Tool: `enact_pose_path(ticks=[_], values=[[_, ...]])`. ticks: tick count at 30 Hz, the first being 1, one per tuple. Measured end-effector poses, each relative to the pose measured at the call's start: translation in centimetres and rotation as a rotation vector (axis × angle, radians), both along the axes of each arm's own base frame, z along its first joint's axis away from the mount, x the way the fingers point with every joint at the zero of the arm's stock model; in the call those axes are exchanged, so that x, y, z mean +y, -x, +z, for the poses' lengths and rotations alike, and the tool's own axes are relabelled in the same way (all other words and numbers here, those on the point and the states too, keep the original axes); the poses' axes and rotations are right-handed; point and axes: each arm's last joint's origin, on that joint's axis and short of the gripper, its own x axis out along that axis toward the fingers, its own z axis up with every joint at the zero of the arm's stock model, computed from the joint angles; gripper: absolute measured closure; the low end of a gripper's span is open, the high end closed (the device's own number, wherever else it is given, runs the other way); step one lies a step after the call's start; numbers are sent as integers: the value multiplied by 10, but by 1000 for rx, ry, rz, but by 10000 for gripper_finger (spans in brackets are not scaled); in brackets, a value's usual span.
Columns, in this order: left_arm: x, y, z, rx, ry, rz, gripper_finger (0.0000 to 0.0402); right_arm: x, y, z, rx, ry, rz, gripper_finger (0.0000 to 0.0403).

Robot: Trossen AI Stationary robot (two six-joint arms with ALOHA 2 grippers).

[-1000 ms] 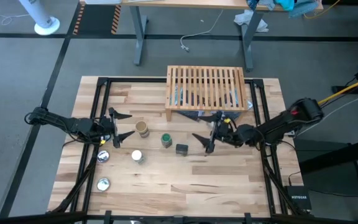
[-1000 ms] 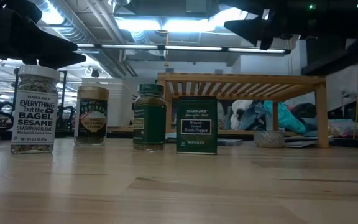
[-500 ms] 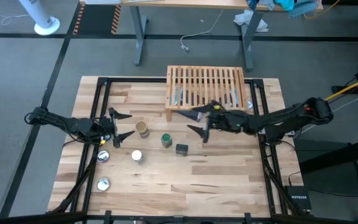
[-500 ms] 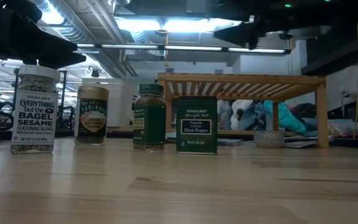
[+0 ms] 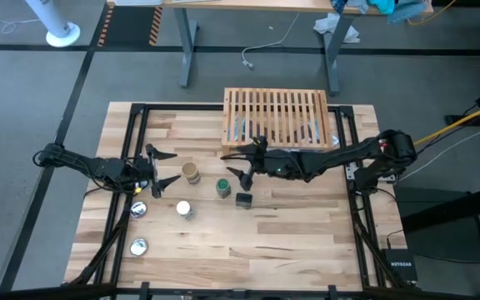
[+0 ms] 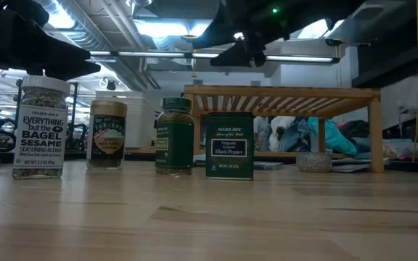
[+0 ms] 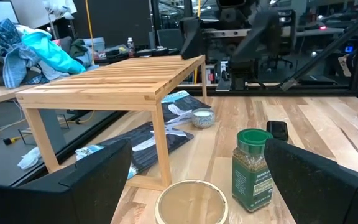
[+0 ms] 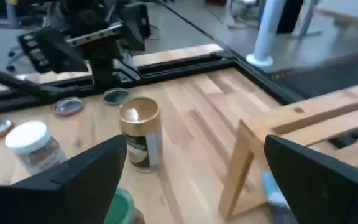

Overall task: Shelf spices
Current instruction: Put the green seasoning bottle on the shelf

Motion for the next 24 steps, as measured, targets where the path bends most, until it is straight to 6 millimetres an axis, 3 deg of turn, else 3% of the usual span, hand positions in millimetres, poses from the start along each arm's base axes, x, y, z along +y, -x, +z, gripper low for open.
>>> enact_pose_path(ticks=[6, 13, 24], values=[[0, 0, 0, 0, 0, 0, 41, 2, -10, 10, -33, -122, 14, 15], [0, 0, 0, 0, 0, 0, 40, 20, -27, 0, 10, -129, 58, 15], [0, 0, 0, 4, -1, 1, 40, 31, -48, 1, 233, -144, 37, 15]])
